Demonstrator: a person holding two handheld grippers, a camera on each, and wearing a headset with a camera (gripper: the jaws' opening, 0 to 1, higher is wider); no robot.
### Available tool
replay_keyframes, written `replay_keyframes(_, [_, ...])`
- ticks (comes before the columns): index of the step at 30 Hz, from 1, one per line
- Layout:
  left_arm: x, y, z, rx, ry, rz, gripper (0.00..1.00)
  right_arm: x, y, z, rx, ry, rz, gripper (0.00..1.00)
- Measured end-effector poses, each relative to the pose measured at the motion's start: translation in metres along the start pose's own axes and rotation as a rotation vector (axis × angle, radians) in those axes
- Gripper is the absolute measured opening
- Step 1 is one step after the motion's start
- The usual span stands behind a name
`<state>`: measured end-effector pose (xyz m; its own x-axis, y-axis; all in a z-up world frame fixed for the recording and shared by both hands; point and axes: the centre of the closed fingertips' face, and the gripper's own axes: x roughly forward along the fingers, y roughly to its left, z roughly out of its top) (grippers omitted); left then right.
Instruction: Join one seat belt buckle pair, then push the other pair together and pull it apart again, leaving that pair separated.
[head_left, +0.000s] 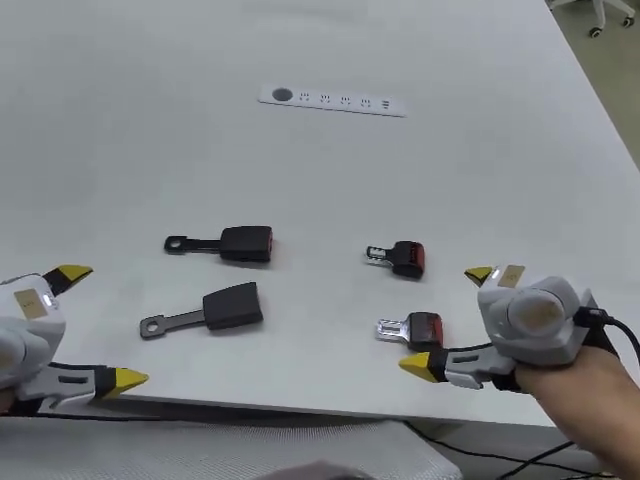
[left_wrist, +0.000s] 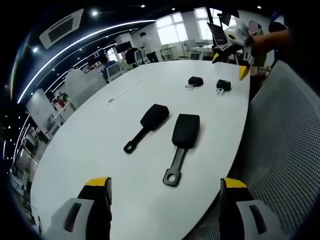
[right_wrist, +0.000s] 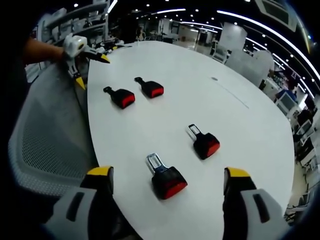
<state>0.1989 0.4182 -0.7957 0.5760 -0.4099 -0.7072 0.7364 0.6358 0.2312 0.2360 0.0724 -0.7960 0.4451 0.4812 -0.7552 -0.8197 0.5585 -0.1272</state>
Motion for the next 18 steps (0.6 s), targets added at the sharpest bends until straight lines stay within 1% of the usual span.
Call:
replay_keyframes(2, [-0.001, 0.001, 0.001, 0.004, -0.001, 0.0, 0.91, 0.0, 0.001, 0.001, -0.006, -0.001, 0.002, 0.92])
replay_keyframes(4, [0.0, 0.002, 0.002, 0.0, 0.006, -0.004, 0.91, 0.0, 0.001, 0.001, -0.01, 0.001, 0.006, 0.91])
replay_keyframes(6, [0.001, 0.003, 0.002, 0.014, 0.015, -0.009, 0.91, -0.001, 0.004, 0.001, -0.017, 0.004, 0.015, 0.9])
replay_keyframes(10, [0.003, 0.004, 0.008, 0.017, 0.028, -0.024, 0.87, -0.003, 0.005, -0.001, -0.047, 0.016, 0.025, 0.83])
replay_keyframes(12, [0.005, 0.006, 0.012, 0.013, 0.031, -0.025, 0.87, -0.003, 0.008, -0.003, -0.035, 0.023, 0.052, 0.78])
replay_keyframes(13, [0.006, 0.007, 0.012, 0.013, 0.031, -0.026, 0.85, -0.003, 0.009, -0.003, -0.04, 0.02, 0.061, 0.75])
replay_keyframes(15, [0.009, 0.003, 0.012, -0.005, 0.045, -0.055, 0.75, -0.003, 0.01, -0.001, -0.068, 0.007, 0.075, 0.69])
replay_keyframes(16, [0.012, 0.003, 0.011, 0.009, 0.052, -0.056, 0.71, -0.003, 0.012, 0.0, -0.085, -0.002, 0.089, 0.65])
replay_keyframes(18, [0.017, 0.003, 0.012, 0.05, 0.053, -0.058, 0.76, -0.003, 0.015, 0.001, -0.112, -0.009, 0.103, 0.57])
